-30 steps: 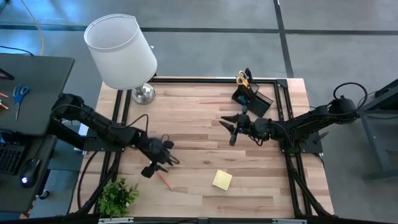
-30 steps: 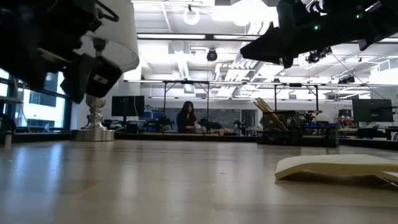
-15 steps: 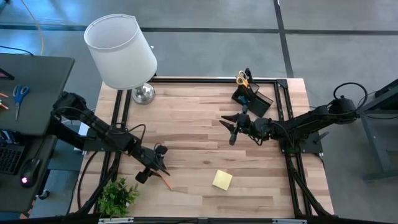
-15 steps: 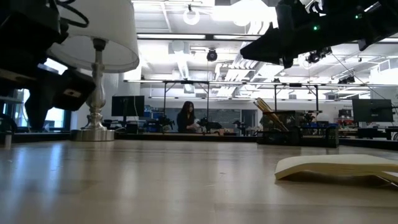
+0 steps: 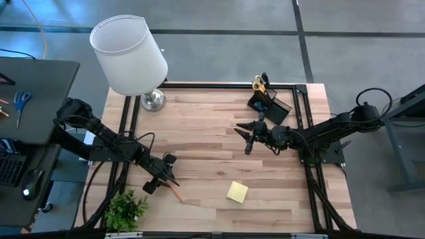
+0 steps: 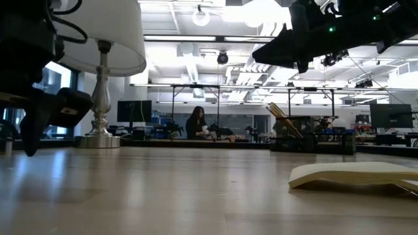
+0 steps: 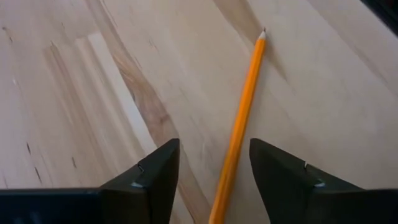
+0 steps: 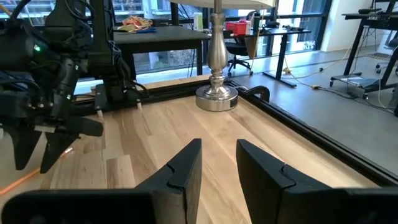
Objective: Pick and place office supplies into organizer
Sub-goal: Put the orange pencil into the mesh desk organizer
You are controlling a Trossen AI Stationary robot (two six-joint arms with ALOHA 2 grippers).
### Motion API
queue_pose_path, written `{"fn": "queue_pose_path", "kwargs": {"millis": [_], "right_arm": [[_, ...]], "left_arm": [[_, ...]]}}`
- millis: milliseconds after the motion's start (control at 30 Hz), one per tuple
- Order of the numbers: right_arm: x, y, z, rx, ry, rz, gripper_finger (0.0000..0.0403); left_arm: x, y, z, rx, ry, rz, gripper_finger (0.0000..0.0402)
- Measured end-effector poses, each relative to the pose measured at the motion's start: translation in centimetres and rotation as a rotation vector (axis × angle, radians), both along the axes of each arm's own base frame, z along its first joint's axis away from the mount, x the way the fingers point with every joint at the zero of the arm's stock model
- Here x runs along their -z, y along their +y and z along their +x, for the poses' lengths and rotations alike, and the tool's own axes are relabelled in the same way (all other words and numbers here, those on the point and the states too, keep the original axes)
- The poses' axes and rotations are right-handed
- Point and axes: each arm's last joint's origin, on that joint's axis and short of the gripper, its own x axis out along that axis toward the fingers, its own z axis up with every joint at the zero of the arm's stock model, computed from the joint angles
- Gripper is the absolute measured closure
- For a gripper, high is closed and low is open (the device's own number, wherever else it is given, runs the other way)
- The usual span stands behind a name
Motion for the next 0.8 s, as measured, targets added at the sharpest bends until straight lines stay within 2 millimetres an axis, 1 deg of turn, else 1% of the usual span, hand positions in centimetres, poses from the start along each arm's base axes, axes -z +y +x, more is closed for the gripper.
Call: {"fn": "queue_pose_path", "kwargs": {"millis": [167,300,433,667,800], "right_arm": [[0.0,0.0,0.0,0.001,0.003,0.005,0.0309],[0.1,0.0,0.0,0.005,0.010,0.011,0.0308],[0.2,0.0,0.0,0.005,0.012,0.010,0.0309],[0.2,0.0,0.0,0.014,0.020,0.008,0.0308],[0.3,-0.1,-0.1,0.024,0.032,0.005,0.0308]], "left_arm": [[0.5,0.1,-0.5,0.014,0.026,-0.008,0.0204],[0.8,0.3,-0.8,0.017,0.041,-0.005,0.0212],[1.1,0.4,-1.1,0.011,0.039,0.004,0.0237],[1.5,0.6,-1.5,0.008,0.038,0.037,0.0296],[1.7,0.7,-1.7,0.011,0.041,0.049,0.0319]]}}
